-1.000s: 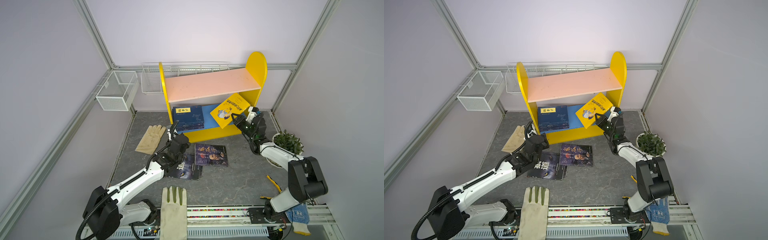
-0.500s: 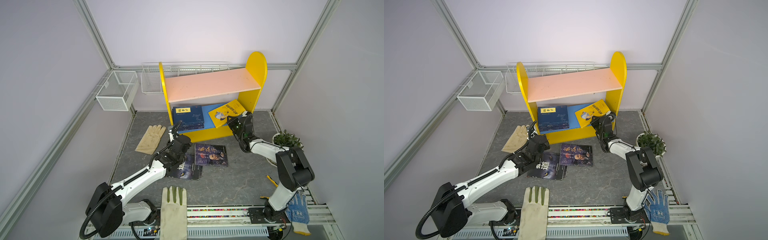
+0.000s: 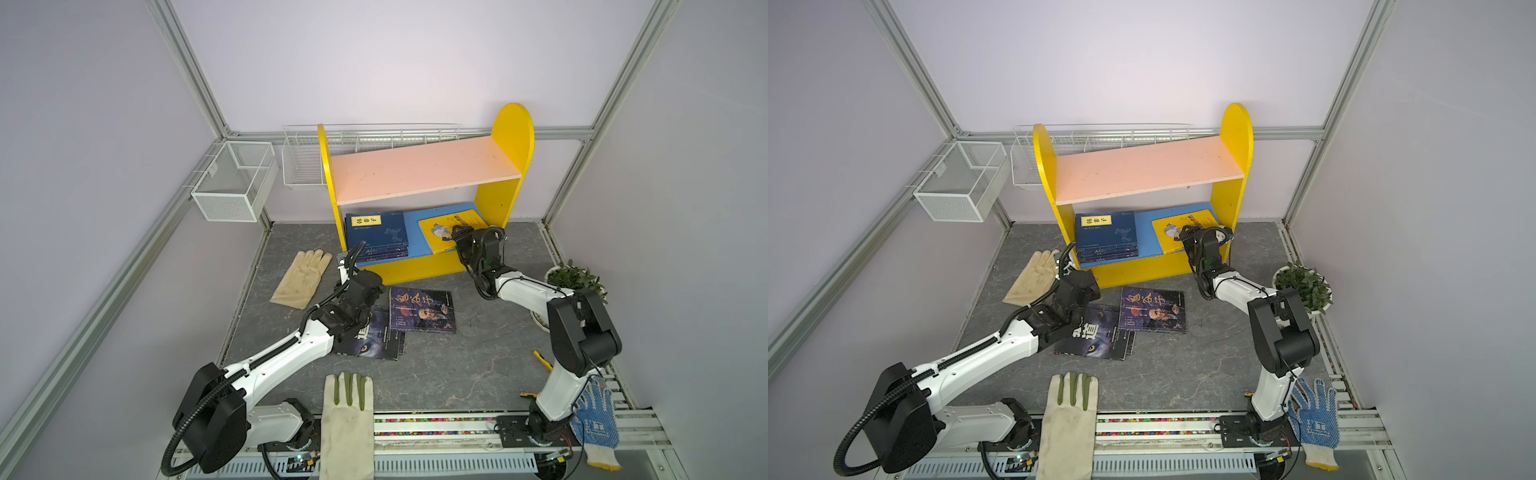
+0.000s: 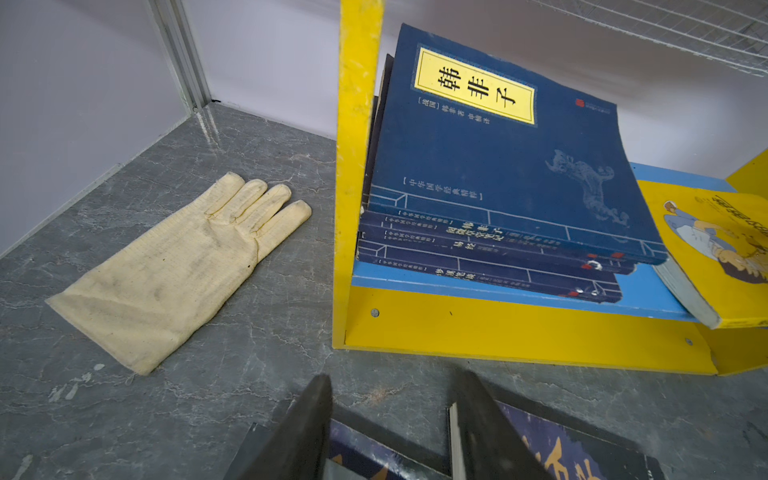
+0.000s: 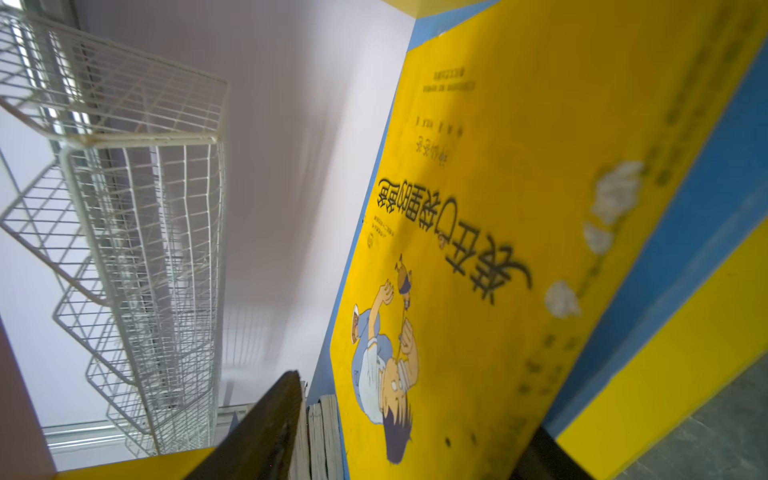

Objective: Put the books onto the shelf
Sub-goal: 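Place the yellow book on the blue shelf with the right gripper while the left withdraws, then release the yellow book and move both grippers to the purple book on the table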

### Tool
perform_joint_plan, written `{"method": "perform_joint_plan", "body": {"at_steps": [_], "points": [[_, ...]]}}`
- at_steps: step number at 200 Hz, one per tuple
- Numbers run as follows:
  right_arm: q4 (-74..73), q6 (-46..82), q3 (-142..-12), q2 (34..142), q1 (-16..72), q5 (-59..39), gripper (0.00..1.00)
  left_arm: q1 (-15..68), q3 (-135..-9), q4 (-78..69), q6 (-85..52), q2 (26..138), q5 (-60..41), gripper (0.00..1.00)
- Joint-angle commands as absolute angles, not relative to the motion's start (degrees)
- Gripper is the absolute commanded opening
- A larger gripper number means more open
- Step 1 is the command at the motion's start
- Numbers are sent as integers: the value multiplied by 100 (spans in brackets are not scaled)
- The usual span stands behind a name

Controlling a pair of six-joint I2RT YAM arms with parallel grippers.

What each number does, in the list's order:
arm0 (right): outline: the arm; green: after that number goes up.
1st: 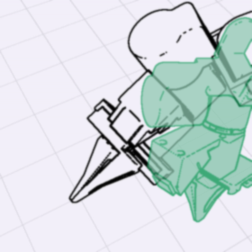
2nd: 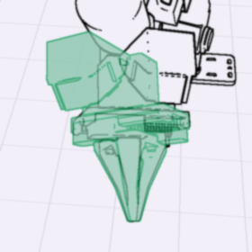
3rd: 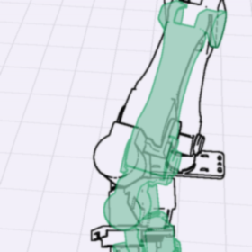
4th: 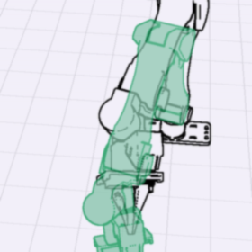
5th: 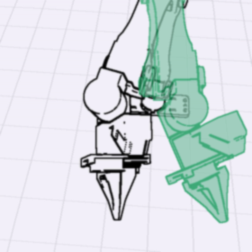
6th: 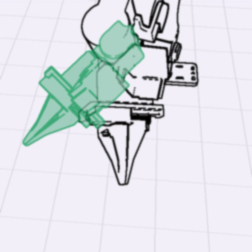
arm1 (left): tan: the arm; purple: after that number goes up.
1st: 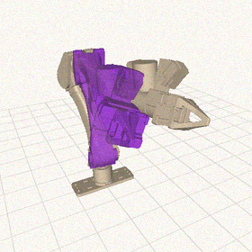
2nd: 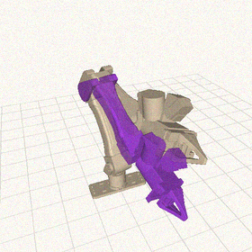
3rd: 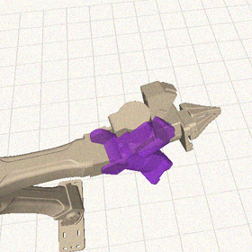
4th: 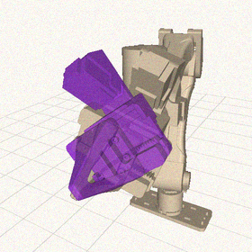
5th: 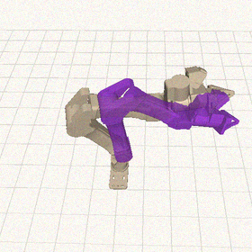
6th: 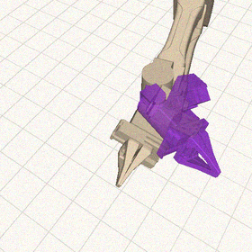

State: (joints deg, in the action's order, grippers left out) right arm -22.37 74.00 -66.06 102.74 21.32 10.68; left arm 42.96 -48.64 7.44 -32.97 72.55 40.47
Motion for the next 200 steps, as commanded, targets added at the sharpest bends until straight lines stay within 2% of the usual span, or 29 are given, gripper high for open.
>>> {"method": "perform_joint_plan", "body": {"at_steps": [1, 34, 55, 98, 112, 146, 185, 200], "points": [[-860, 6826, -6828, 9989, 2171, 905, 70, 4284, -5027, 782, -3349, 7339, 4070, 49], [46, 5816, -6803, 9559, 2169, 821, 68, 4288, -5036, 684, -3153, 7424, 3955, 50], [581, 5252, -6720, 9326, 2140, 301, 67, 4272, -5194, 707, -2752, 7678, 3484, 50], [2006, 2840, -6670, 9578, 2127, -2093, 68, 4271, -5753, 1308, -1952, 8608, 2366, 53], [2491, 2280, -6513, 9690, 2143, -2591, 68, 4269, -6029, 1731, -1815, 8954, 2109, 56], [3151, 1446, -6180, 9643, 2179, -2570, 68, 4271, -6343, 2251, -1376, 9578, 1352, 69], [2961, 1391, -5854, 9765, 2175, -2432, 68, 4158, -6324, 2452, -1207, 9984, 490, 83], [2952, 1342, -5836, 9891, 2171, -2405, 68, 3892, -6281, 2420, -1343, 10136, -89, 85]]}}
